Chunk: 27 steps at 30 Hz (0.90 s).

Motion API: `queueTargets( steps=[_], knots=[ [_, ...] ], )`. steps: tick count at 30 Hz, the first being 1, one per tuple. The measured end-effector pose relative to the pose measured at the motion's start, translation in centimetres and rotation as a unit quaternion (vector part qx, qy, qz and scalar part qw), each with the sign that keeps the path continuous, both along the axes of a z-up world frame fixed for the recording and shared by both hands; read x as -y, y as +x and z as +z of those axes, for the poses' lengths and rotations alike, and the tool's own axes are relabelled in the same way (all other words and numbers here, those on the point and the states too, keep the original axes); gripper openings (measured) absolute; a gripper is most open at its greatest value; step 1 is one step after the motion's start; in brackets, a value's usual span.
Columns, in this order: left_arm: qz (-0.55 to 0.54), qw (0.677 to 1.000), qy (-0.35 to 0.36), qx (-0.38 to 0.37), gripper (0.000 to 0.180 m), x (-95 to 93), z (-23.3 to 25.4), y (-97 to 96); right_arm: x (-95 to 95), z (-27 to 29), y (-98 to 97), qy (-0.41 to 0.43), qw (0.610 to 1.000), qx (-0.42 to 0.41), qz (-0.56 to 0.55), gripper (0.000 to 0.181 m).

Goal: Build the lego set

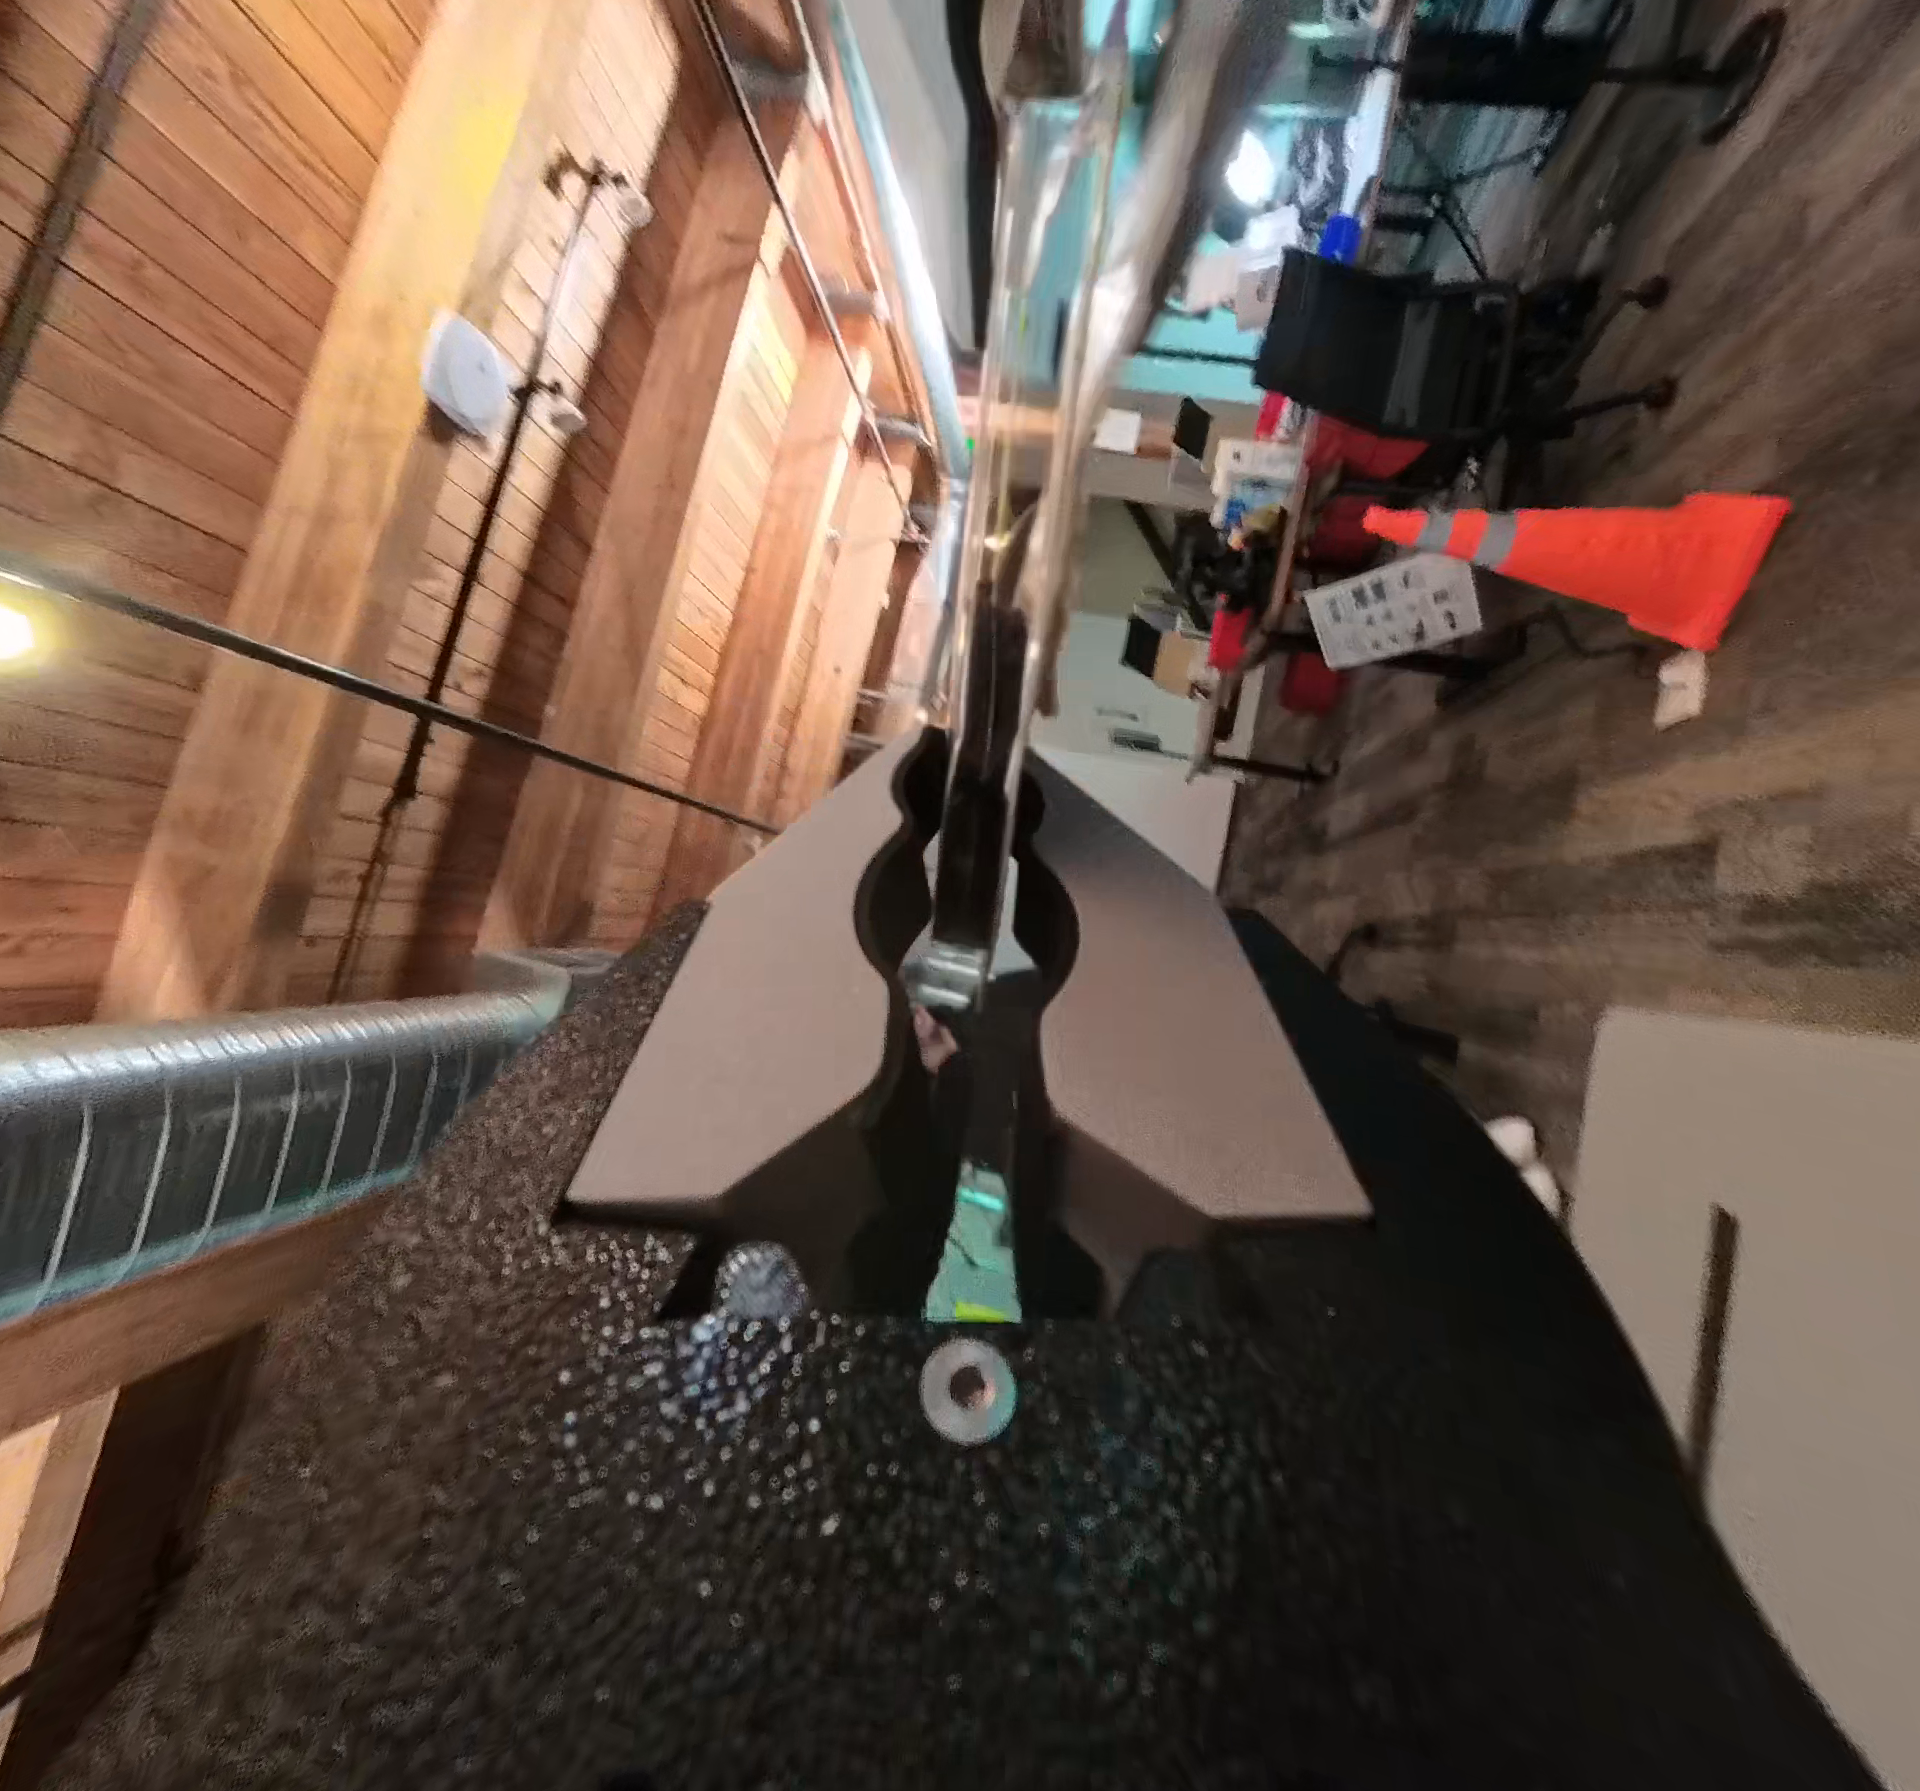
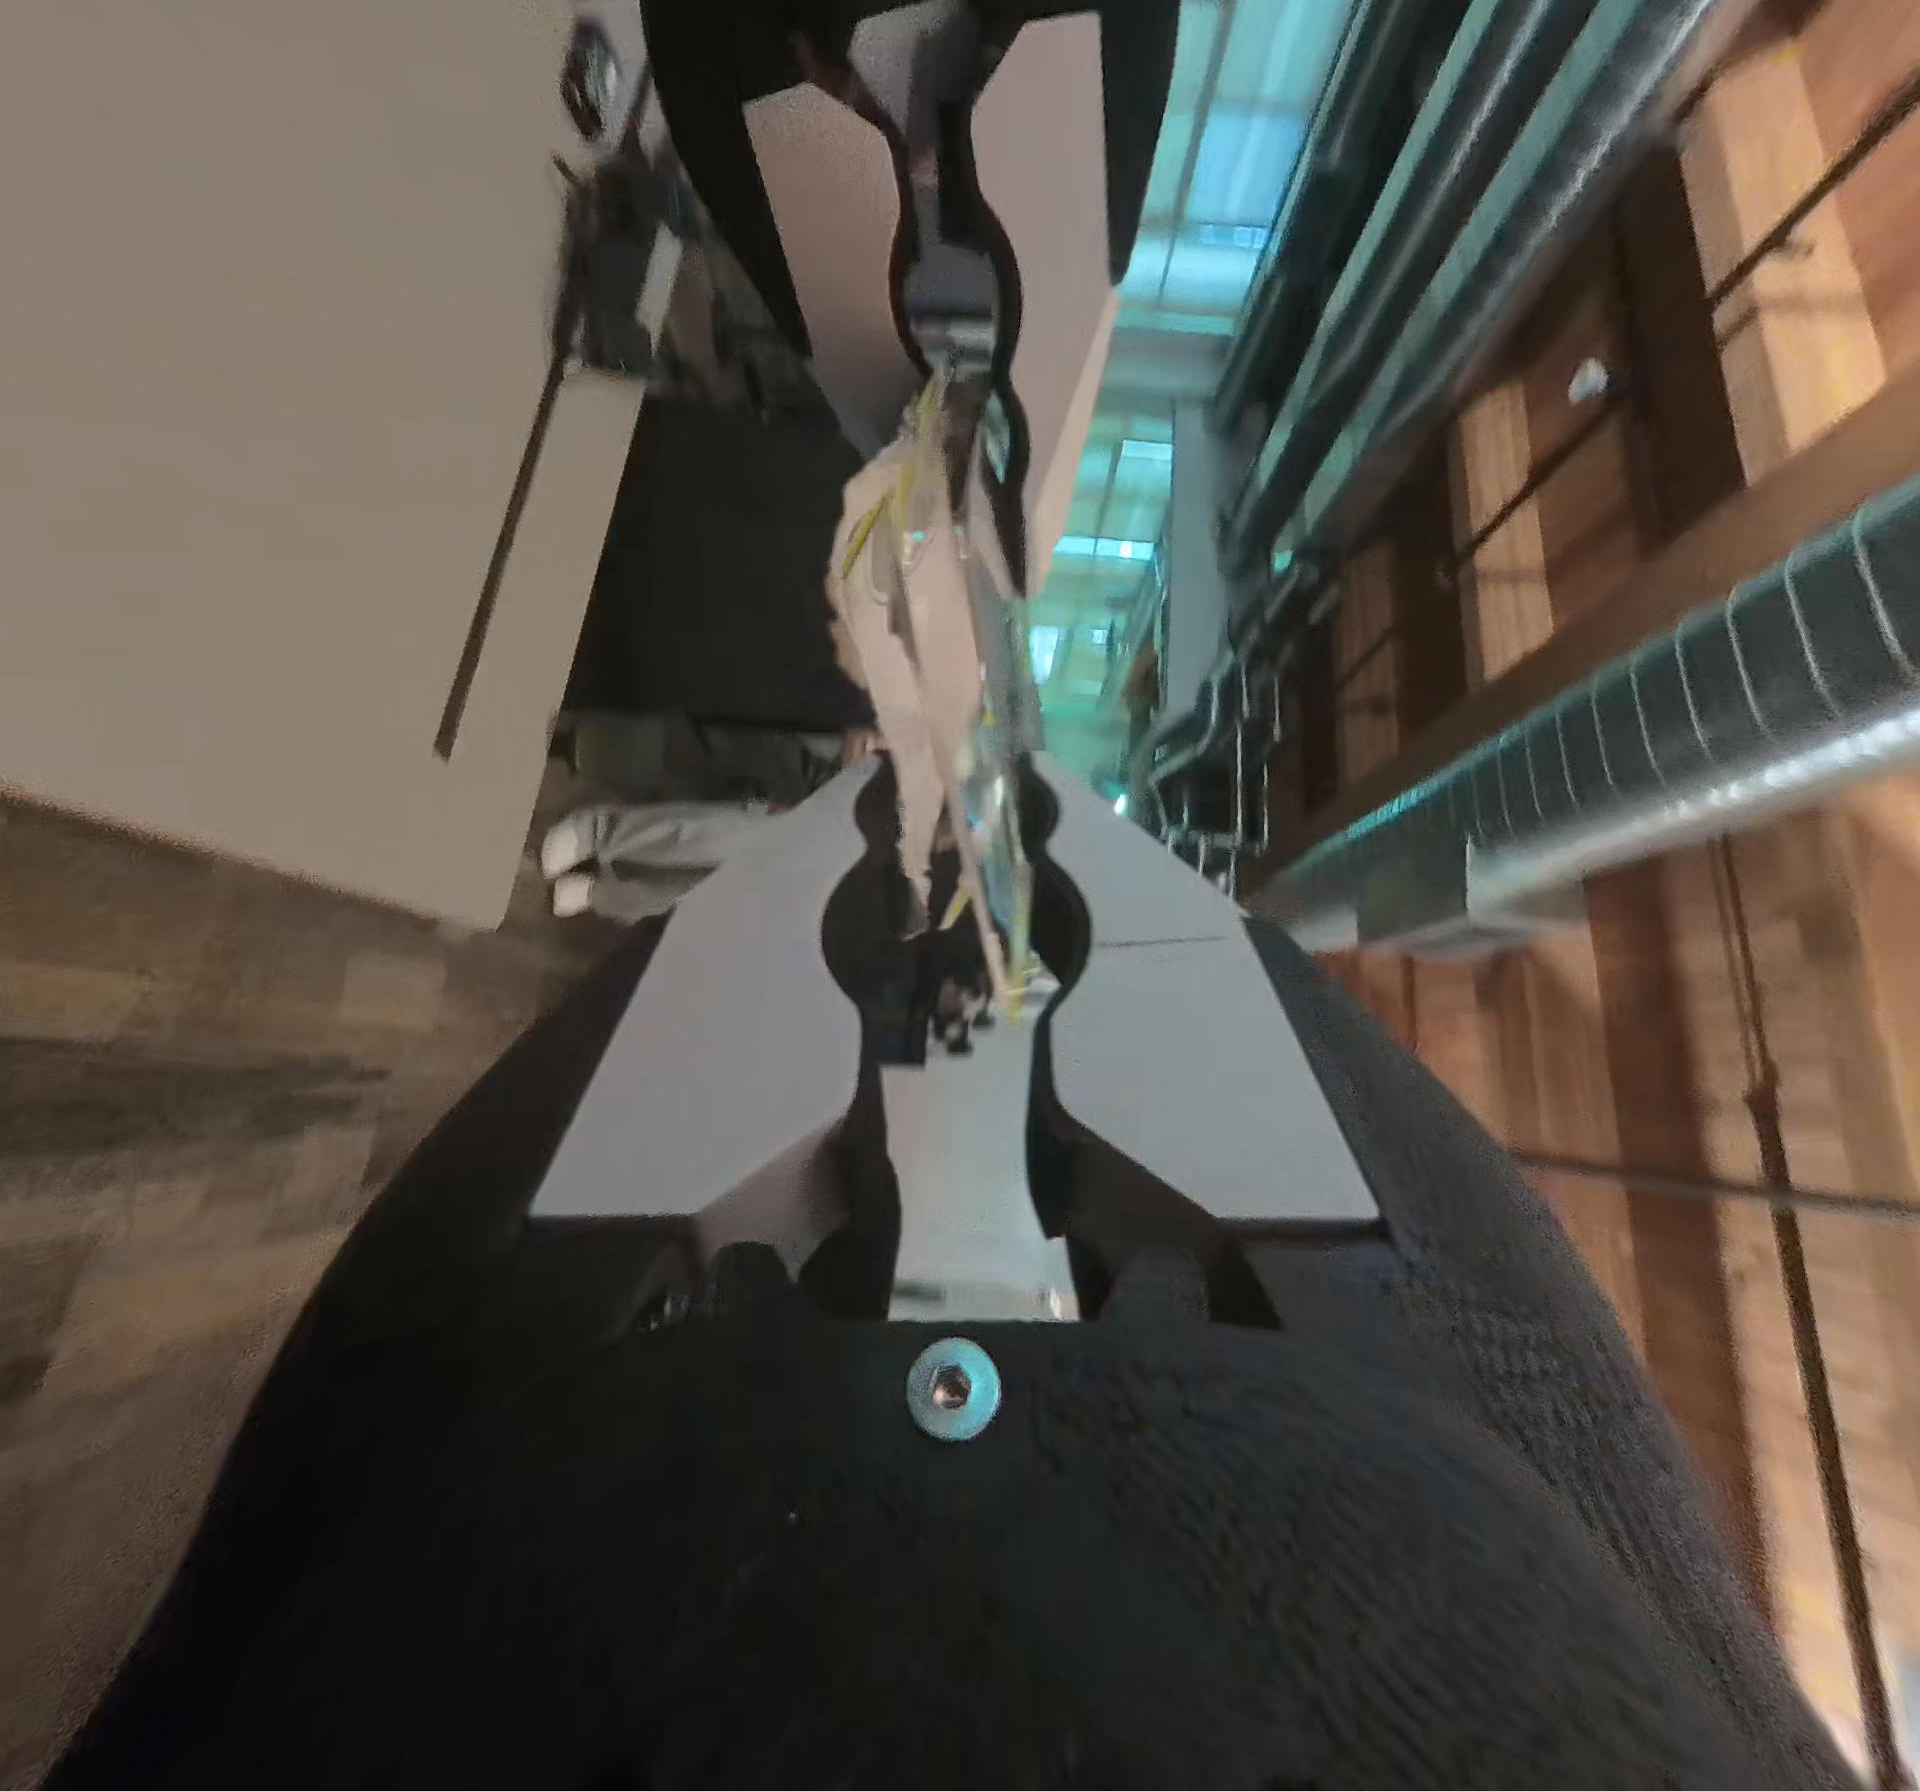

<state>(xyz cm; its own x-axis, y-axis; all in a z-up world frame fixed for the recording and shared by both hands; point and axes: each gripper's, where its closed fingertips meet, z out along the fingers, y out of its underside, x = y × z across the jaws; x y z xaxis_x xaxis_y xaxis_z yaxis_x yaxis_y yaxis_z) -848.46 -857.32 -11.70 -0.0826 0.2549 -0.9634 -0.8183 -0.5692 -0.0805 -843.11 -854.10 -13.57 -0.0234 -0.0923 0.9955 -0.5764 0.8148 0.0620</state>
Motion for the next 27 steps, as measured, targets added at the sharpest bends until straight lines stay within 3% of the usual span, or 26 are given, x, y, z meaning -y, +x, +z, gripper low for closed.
queueTargets(
  steps=[5,7,11,15,17,19,21,23,27],
  knots=[
    [0.098,0.993,-0.024,0.061,0.008,9.2,-3.4,-1.8,8.5,-2.0,-2.5,0.010,0.991,0.044,0.122,0.008],
    [0.139,0.986,-0.018,0.089,0.008,13.6,-4.8,-2.2,12.6,-3.1,-3.4,0.005,0.983,0.067,0.170,0.007],
    [0.230,0.960,0.050,0.148,0.018,23.3,-6.6,-2.6,21.2,-4.9,-5.4,-0.020,0.965,0.103,0.239,0.006],
    [0.319,0.918,0.126,0.200,0.043,34.1,-8.7,-3.2,29.9,-5.8,-7.8,-0.052,0.954,0.107,0.275,0.005],
    [0.350,0.896,0.161,0.220,0.042,39.4,-9.9,-3.7,34.1,-6.5,-9.5,-0.060,0.953,0.096,0.281,0.004],
    [0.350,0.877,0.217,0.248,0.029,43.7,-10.9,-4.7,37.9,-8.1,-11.4,-0.066,0.949,0.121,0.282,0.004],
    [0.347,0.856,0.261,0.280,0.034,47.3,-12.6,-6.6,41.4,-10.1,-14.0,-0.080,0.949,0.151,0.265,0.004],
    [0.360,0.836,0.278,0.307,0.043,50.7,-14.6,-8.6,44.1,-12.5,-17.1,-0.082,0.954,0.162,0.238,0.004],
    [0.355,0.820,0.282,0.348,0.043,54.7,-18.0,-11.4,47.2,-18.6,-24.4,-0.080,0.965,0.191,0.158,0.004]
  ],
)
